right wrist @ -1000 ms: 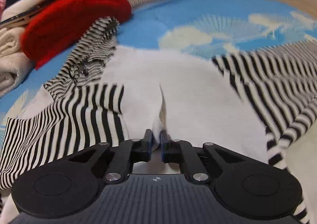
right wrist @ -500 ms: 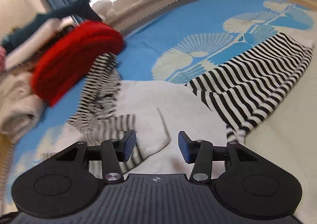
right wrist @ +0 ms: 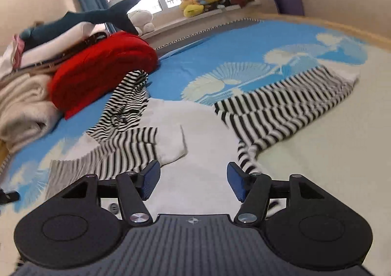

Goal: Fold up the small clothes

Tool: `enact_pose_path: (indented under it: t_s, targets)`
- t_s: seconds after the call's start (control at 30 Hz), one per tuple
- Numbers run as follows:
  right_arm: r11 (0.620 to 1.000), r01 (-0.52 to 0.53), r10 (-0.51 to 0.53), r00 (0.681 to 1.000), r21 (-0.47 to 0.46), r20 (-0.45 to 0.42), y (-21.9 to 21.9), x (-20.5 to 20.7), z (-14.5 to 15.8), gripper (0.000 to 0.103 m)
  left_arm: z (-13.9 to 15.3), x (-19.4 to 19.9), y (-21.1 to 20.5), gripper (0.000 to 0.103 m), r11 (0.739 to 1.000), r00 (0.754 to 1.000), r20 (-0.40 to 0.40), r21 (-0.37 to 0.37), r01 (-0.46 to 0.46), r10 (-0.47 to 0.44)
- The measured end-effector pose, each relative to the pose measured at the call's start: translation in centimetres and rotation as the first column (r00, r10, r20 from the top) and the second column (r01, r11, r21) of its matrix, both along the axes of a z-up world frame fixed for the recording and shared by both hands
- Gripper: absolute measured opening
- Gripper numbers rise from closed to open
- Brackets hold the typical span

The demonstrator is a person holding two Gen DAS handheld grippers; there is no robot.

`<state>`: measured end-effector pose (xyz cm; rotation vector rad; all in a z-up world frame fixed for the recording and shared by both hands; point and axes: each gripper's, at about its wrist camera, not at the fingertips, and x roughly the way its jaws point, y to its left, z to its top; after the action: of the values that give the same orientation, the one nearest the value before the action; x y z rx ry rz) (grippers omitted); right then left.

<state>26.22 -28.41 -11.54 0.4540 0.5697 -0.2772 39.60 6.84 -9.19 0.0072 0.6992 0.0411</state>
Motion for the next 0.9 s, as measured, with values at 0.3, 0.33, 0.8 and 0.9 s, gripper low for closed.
enact_pose_path:
  t_s: [0.3, 0.33, 0.8, 0.9]
  targets:
    - [0.996, -0.059, 0.063, 0.996, 0.064, -0.065, 0.2, 2.1, -0.6, 0.062, -2.3, 1.1, -1.6, 0.103, 0.998, 0.995, -0.084, 0.043, 0.047, -0.043]
    - [0.996, -0.064, 0.069, 0.995, 0.064, -0.076, 0.3, 2.3, -0.6, 0.062, -2.6, 1.2, -1.8, 0.103, 0.998, 0.994, -0.096, 0.047, 0.051, -0.046]
    - [0.991, 0.026, -0.013, 0.996, 0.134, -0.092, -3.6, 2.6, -1.2, 0.062, -3.1, 0.7, -2.8, 0.103, 0.993, 0.991, -0.104, 0.072, 0.090, -0.082]
    - [0.966, 0.146, -0.137, 0.989, 0.213, -0.055, -8.4, 1.9, -0.8, 0.062, -3.4, 1.2, -2.3, 0.103, 0.996, 0.992, -0.115, 0.064, 0.066, -0.058]
